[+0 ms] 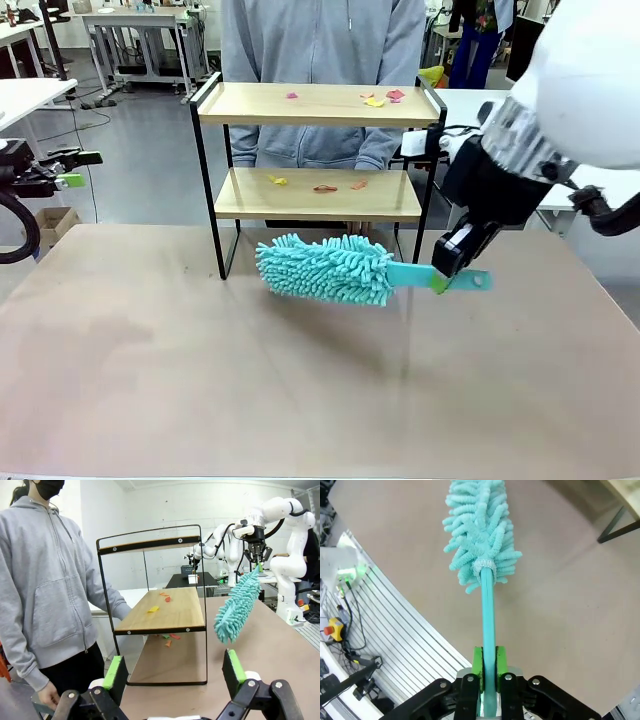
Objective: Clean the shelf.
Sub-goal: Clean the specific section of the Shelf indicated by the human with the Duster.
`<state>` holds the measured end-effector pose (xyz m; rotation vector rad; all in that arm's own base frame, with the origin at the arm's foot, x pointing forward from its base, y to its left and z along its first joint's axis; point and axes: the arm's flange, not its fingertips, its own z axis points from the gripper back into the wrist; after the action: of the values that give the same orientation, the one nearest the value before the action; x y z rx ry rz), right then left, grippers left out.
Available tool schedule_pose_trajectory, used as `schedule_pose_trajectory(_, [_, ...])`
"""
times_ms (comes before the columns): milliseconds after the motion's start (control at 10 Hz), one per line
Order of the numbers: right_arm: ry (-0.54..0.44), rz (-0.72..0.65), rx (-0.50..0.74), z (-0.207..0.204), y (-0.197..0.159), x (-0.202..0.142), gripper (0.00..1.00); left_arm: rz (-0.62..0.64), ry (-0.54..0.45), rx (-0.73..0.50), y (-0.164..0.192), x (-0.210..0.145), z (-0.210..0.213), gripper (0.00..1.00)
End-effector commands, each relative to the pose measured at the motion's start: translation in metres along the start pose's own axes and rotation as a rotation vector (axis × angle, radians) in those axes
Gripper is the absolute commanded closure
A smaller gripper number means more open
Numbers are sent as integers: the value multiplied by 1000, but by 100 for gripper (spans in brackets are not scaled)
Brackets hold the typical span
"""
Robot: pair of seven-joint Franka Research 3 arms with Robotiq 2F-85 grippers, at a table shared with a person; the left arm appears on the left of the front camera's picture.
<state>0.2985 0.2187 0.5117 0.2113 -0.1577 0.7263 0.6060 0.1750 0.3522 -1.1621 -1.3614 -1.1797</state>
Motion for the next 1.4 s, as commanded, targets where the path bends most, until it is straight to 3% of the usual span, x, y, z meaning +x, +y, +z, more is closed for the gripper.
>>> schedule_pose_trajectory(0, [0, 48, -21, 15, -9, -10, 87, -5, -1, 1, -1, 3, 0, 0])
schedule_pose_trajectory(400, [3, 19, -19, 11, -7, -7, 87, -5, -1, 1, -1, 3, 0, 0])
schedule_pose_trajectory(600, [-103, -95, -128, -23, 39, 14, 87, -5, -1, 1, -1, 3, 0, 0])
schedule_pose_trajectory(700, [-120, -182, -146, -33, 51, 18, 87, -5, -1, 1, -1, 3, 0, 0])
schedule_pose_trajectory(1000, [-172, -253, -206, -75, 91, 36, 87, -5, -1, 1, -1, 3, 0, 0])
schedule_pose_trajectory(1300, [-300, -377, -247, -124, 113, 62, 87, -5, -1, 1, -1, 3, 0, 0])
